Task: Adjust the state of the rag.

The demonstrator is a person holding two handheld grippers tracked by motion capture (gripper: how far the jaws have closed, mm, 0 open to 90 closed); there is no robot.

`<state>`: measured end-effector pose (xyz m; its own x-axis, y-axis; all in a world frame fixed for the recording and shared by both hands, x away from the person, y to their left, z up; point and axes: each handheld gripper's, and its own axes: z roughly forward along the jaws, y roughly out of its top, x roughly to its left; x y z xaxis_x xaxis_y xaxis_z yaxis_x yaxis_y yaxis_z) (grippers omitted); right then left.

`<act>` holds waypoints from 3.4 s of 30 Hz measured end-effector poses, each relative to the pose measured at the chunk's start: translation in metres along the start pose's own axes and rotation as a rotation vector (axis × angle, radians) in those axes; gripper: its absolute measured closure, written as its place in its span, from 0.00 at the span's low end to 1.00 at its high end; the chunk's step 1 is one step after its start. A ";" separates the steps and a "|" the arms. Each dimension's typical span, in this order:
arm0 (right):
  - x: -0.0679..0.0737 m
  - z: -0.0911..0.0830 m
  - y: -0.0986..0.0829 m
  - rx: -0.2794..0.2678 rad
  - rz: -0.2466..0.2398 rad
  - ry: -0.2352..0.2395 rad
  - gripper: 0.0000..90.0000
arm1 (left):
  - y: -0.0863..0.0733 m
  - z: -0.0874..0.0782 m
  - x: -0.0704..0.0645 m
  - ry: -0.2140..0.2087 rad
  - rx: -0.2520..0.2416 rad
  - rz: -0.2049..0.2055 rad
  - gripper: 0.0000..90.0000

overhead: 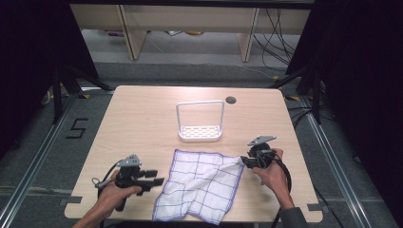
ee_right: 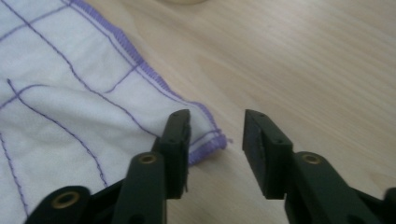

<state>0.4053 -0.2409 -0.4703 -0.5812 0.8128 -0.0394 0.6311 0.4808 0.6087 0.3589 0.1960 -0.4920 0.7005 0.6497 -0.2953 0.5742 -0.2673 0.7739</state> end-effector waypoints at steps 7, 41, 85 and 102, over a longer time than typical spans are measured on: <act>-0.017 -0.011 -0.008 -0.045 0.111 -0.034 0.61 | 0.041 0.039 0.024 0.097 0.018 0.043 0.48; 0.003 0.028 -0.001 0.058 0.093 -0.008 0.62 | 0.059 0.109 0.015 0.156 0.151 0.216 0.73; 0.021 -0.051 0.039 -0.202 -0.174 0.038 0.97 | 0.076 0.001 -0.011 0.070 -0.114 0.247 0.96; 0.058 -0.051 -0.031 -0.168 -0.173 0.104 0.96 | -0.002 -0.006 -0.041 -0.016 -0.023 0.266 0.95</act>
<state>0.3259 -0.2251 -0.4513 -0.7282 0.6810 -0.0778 0.4290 0.5414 0.7231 0.3263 0.1744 -0.4783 0.8323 0.5474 -0.0881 0.3590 -0.4110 0.8380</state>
